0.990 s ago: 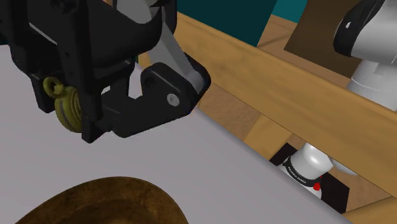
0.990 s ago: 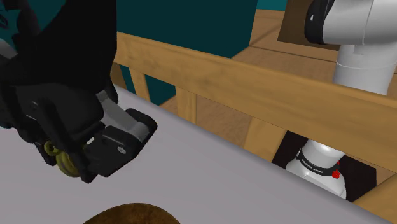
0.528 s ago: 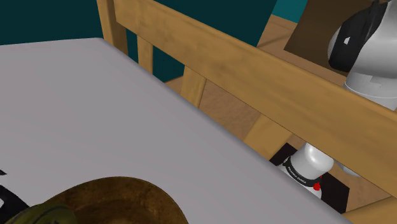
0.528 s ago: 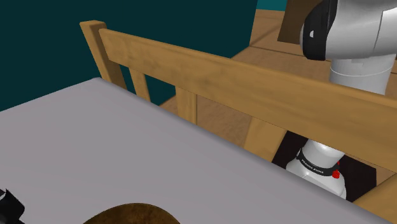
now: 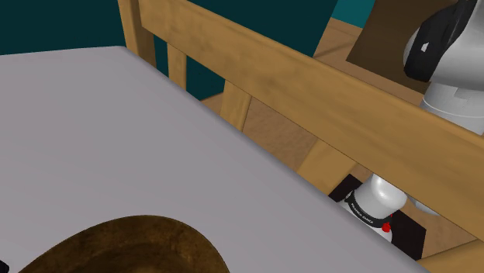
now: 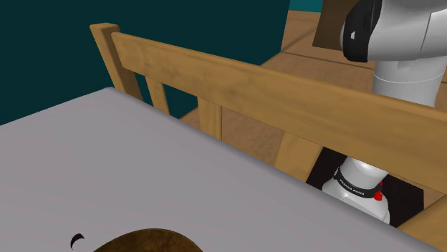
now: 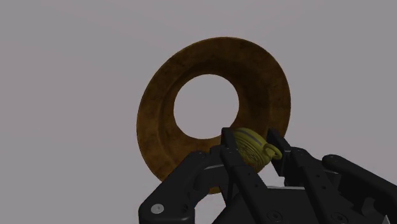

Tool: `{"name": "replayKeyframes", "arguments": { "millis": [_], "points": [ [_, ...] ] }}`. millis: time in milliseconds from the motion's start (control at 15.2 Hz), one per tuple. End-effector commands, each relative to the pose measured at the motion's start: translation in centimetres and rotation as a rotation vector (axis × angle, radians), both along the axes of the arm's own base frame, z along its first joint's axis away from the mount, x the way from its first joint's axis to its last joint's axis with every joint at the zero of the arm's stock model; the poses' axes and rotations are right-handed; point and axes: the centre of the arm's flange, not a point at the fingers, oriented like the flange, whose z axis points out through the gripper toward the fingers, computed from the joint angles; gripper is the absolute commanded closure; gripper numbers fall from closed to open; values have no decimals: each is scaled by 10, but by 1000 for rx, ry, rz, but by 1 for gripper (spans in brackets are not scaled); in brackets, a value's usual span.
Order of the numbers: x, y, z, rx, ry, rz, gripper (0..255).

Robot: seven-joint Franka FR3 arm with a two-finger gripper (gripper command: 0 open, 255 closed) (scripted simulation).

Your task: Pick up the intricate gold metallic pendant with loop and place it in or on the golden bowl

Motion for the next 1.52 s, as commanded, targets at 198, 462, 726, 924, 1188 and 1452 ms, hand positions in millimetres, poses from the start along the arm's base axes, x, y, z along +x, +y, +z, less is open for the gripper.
{"name": "replayKeyframes", "arguments": {
  "millis": [198, 462, 726, 924, 1188, 1452],
  "points": [
    [0, 0, -29, 0, 0, 0, 255],
    [0, 0, -29, 0, 0, 0, 255],
    [0, 0, -29, 0, 0, 0, 255],
    [0, 0, -29, 0, 0, 0, 0],
    [-4, -2, -17, 0, 0, 0, 0],
    [-14, -8, 18, 0, 0, 0, 0]
  ]
}}
